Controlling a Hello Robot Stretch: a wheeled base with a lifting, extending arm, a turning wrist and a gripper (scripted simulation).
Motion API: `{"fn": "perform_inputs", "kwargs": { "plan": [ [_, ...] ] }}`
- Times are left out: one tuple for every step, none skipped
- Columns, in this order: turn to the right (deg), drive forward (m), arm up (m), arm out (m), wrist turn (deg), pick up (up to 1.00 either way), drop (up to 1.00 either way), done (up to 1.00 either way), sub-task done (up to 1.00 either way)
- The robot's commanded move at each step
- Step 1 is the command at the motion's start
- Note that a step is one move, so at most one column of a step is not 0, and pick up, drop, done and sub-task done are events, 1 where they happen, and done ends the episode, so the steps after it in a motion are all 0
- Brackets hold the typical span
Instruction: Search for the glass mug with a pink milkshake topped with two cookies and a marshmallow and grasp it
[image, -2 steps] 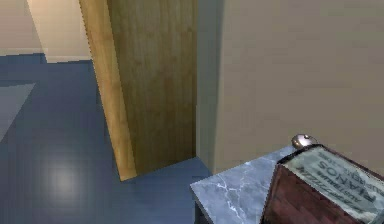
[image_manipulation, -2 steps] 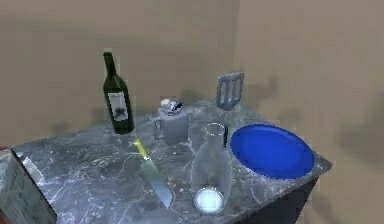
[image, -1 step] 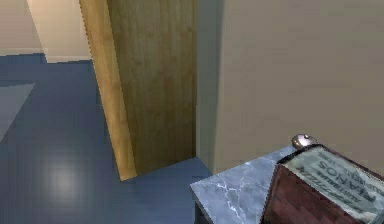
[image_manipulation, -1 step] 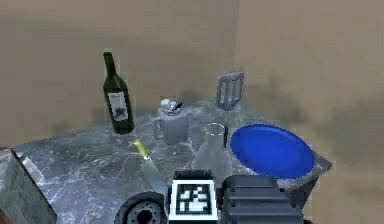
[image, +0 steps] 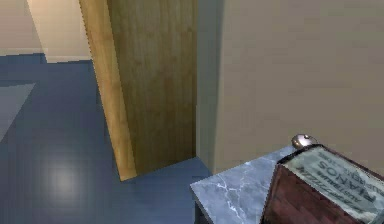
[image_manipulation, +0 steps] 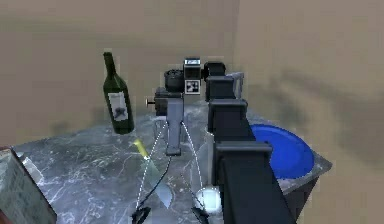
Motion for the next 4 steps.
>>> {"fn": "perform_inputs", "kwargs": {
  "plan": [
    [0.0, 0.0, 0.0, 0.0, 45.0, 0.0, 0.0, 0.0, 0.0],
    [0.0, 0.0, 0.0, 0.0, 45.0, 0.0, 0.0, 0.0, 0.0],
    [0.0, 0.0, 0.0, 0.0, 45.0, 0.0, 0.0, 0.0, 0.0],
    [0.0, 0.0, 0.0, 0.0, 27.0, 0.0, 0.0, 0.0, 0.0]
  ]
}}
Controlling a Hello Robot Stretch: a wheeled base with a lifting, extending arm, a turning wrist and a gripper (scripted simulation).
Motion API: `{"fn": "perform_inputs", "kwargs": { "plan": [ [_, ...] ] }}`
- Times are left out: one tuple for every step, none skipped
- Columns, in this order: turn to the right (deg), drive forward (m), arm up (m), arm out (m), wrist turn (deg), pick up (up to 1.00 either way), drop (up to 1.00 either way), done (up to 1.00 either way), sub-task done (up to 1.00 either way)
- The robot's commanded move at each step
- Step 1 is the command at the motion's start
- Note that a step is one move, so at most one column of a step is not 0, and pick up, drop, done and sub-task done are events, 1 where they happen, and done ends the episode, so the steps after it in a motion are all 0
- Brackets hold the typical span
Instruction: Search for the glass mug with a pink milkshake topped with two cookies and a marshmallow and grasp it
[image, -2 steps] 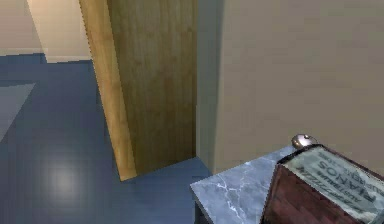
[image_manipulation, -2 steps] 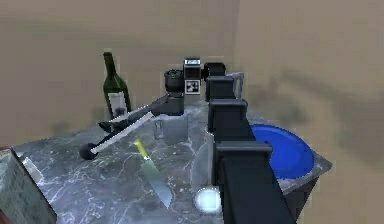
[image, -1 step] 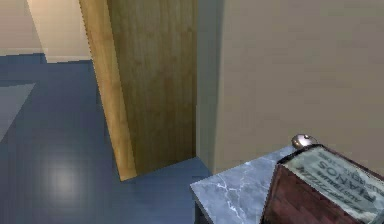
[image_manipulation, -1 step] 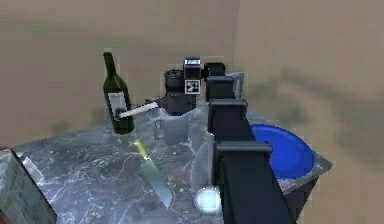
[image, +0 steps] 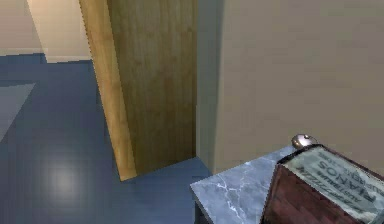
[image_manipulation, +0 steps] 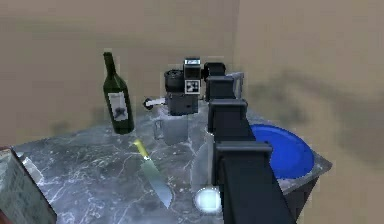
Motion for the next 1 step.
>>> {"fn": "perform_inputs", "kwargs": {
  "plan": [
    [0.0, 0.0, 0.0, 0.0, 0.0, 1.0, 0.0, 0.0, 0.0]
  ]
}}
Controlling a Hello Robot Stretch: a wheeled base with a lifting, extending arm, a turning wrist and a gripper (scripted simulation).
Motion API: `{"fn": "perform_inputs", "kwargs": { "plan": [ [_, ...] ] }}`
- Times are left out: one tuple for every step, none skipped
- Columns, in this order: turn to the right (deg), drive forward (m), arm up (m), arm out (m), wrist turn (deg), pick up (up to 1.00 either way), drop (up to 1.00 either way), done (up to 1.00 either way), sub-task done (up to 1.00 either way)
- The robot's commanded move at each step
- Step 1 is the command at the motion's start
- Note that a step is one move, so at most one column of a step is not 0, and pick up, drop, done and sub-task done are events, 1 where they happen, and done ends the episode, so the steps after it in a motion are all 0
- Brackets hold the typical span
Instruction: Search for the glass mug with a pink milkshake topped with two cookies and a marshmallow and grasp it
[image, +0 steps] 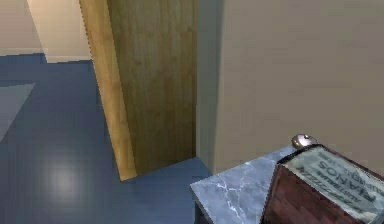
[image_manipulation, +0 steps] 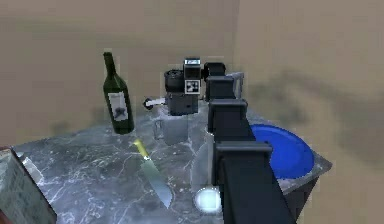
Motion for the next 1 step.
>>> {"fn": "perform_inputs", "kwargs": {
  "plan": [
    [0.0, 0.0, 0.0, 0.0, 0.0, 0.0, 0.0, 1.0, 0.0]
  ]
}}
